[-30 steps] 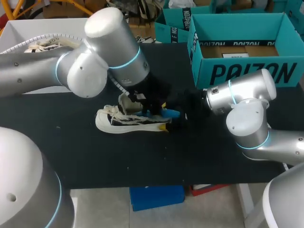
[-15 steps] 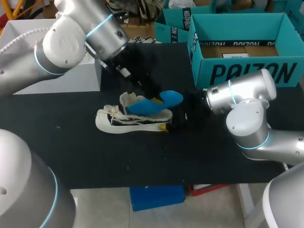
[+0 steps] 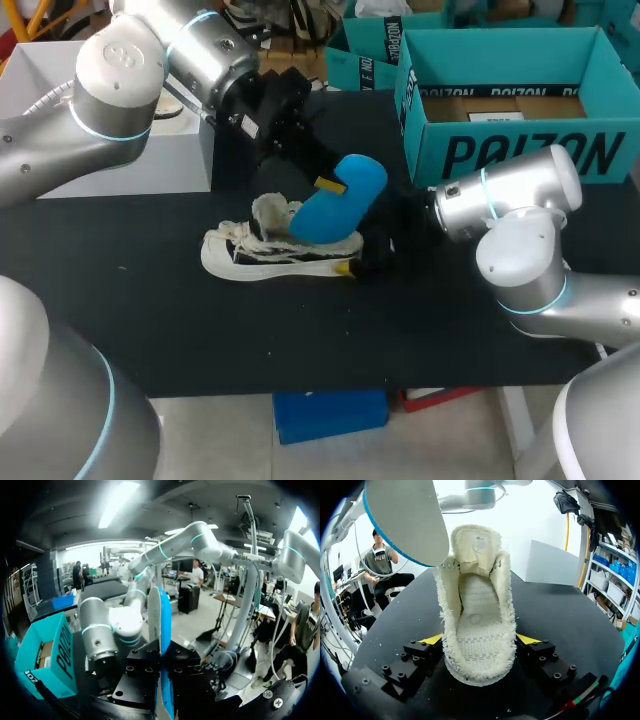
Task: Take the shoe out of the shoebox, open the shoe tongue, remove and reinsert the insole, then place the shoe into the shoebox
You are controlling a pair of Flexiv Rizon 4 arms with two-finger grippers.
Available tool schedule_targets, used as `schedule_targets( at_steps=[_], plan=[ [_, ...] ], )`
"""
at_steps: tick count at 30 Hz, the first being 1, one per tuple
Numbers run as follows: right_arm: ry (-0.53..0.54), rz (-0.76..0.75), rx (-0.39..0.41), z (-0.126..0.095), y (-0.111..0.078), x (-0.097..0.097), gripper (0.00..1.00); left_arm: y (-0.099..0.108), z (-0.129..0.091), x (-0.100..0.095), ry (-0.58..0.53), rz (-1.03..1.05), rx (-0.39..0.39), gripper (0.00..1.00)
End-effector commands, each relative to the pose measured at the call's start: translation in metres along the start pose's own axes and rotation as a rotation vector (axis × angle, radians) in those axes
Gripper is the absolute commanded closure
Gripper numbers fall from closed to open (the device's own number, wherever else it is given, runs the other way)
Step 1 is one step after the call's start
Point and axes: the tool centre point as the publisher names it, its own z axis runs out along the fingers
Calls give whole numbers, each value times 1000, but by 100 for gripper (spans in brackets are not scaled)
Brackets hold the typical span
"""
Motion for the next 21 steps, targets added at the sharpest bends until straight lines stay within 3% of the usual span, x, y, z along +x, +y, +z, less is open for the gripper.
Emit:
schedule_targets(
  at_steps=[1,11,16,21],
  plan=[
    [-1,1,2,2,-3,-2,100,10,-1,-13,79,10,114,100],
    [-1,1,2,2,-3,-2,100,10,-1,-13,79,10,114,100],
    [-1,1,2,2,-3,-2,100,1,-37,2,-52,-57,353,100],
    [-1,1,2,2,-3,-2,100,-10,-57,2,-172,-130,437,100]
  ],
)
